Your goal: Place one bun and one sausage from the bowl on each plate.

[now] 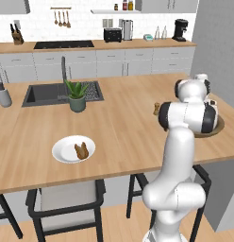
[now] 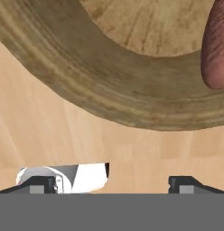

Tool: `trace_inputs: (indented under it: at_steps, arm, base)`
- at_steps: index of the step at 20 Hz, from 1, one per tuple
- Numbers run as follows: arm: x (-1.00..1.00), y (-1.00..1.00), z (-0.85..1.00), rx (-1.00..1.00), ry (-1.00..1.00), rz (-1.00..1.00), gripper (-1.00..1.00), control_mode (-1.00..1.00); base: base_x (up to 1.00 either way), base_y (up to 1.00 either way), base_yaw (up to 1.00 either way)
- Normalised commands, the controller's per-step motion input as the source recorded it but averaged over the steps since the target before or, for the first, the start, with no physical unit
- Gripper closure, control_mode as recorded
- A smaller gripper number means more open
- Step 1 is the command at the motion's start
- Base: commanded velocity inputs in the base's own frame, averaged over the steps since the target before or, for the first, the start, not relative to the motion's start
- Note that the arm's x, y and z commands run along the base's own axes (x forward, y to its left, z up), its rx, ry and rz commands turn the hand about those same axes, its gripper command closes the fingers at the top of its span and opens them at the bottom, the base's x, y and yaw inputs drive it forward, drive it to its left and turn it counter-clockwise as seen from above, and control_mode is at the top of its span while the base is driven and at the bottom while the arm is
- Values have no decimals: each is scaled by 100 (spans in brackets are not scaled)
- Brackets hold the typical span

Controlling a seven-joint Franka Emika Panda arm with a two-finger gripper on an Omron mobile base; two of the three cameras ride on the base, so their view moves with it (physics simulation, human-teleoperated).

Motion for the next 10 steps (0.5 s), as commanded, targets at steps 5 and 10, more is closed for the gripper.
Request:
trace_inputs:
  at_steps: [5,10]
  arm:
    - [6,-36,-22,4,-23,4,-100,-100]
    - [15,-26,-1,0,-5,0,-100,-100]
  base:
    - [0,0,0]
    - [0,0,0]
